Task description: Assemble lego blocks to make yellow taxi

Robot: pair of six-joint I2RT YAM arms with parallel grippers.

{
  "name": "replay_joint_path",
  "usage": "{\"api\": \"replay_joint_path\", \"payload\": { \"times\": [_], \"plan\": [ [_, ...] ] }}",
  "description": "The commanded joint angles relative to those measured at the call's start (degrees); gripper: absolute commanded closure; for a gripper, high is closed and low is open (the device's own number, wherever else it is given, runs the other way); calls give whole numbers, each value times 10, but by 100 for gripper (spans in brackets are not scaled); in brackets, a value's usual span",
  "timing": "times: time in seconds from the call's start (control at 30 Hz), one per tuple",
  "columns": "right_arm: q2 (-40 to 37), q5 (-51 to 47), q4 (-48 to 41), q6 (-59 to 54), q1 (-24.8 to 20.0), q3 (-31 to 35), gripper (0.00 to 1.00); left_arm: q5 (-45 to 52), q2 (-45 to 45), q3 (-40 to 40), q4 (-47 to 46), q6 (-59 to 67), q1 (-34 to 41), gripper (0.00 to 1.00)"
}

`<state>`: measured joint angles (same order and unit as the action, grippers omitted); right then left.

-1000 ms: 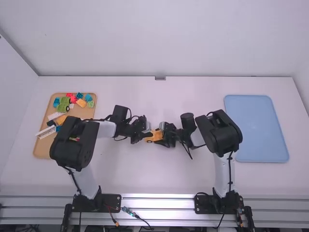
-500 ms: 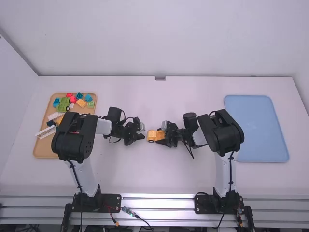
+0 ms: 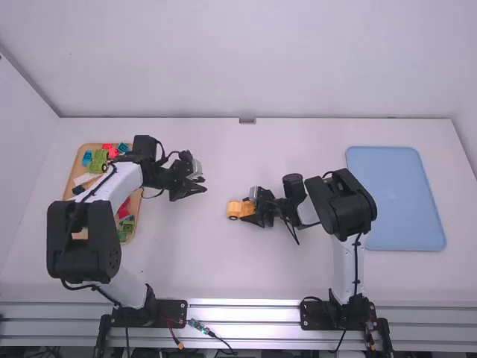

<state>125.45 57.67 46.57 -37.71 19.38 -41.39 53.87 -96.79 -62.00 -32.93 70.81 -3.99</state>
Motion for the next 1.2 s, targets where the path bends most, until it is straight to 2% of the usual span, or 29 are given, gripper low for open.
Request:
{"api": "replay_joint_path", "payload": {
  "times": [0.0, 0.07, 0.17, 0.3, 0.37, 0.53, 0.6, 0.67, 0.73, 0.87, 0.97, 1.07, 1.17],
  "plan": [
    [11, -7, -3, 5, 2, 2, 45, -3, -2, 4, -4, -25, -7, 1],
    [11, -11, -3, 5, 2, 2, 38, -1, -2, 8, 7, -42, -13, 1],
    [11, -16, -4, 5, 2, 1, 21, -1, -1, 14, 52, -117, -26, 1],
    [11, -23, -5, 7, 2, 2, 5, -42, -1, 7, 92, -239, -51, 1],
    [11, -24, -6, 7, 2, 2, 1, -68, -1, 2, 102, -281, -57, 1],
    [8, -24, -9, 28, 1, 2, 1, -227, -1, -19, 157, -498, -73, 1],
    [-6, -26, -9, 37, -4, 12, 1, -312, -1, -35, 165, -582, -80, 1],
    [-29, -49, -9, 37, -10, 30, 0, -355, -1, -52, 166, -637, -84, 1],
    [-57, -87, -10, 37, -14, 50, 1, -361, -1, -65, 173, -679, -83, 1],
    [-130, -125, -33, 37, -18, 89, 1, -360, -1, -82, 171, -684, -80, 1],
    [-218, -150, -105, 37, -19, 105, 1, -352, -1, -92, 176, -685, -80, 1],
    [-276, -182, -165, 37, -19, 104, 1, -370, -1, -99, 175, -727, -80, 1],
    [-357, -242, -286, 37, -16, 74, 1, -491, -10, -139, 130, -865, -89, 1]
  ]
}}
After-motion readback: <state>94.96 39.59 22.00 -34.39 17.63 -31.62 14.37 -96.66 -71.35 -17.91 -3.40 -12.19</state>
